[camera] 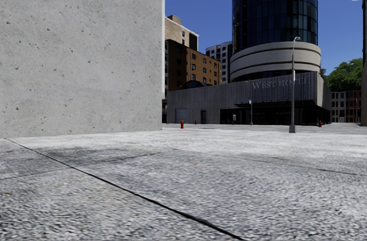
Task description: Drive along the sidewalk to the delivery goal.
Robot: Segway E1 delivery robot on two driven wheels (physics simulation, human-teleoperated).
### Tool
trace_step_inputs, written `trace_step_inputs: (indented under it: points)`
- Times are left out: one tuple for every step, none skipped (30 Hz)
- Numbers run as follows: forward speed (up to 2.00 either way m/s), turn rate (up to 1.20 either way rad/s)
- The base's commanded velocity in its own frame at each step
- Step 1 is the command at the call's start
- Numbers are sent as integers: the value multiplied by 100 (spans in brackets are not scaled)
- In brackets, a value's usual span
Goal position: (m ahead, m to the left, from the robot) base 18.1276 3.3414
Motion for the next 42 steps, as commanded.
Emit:
trace_step_inputs:
  points:
    - [200,0]
    - [200,0]
    - [200,0]
    - [200,0]
    - [200,0]
    - [200,0]
    - [200,0]
    - [200,0]
    - [200,0]
    - [200,0]
    - [200,0]
    - [200,0]
    - [200,0]
    - [200,0]
    - [200,0]
    - [200,0]
    - [200,0]
    - [200,0]
    - [200,0]
    - [200,0]
    - [200,0]
    - [200,0]
    - [200,0]
    - [200,0]
    - [200,0]
    - [200,0]
    - [200,0]
    - [200,0]
    - [200,0]
    - [200,0]
    - [200,0]
    - [200,0]
    - [200,0]
    - [200,0]
    - [200,0]
    - [200,0]
    - [200,0]
    - [200,0]
    - [200,0]
    - [200,0]
    - [200,0]
    - [200,0]
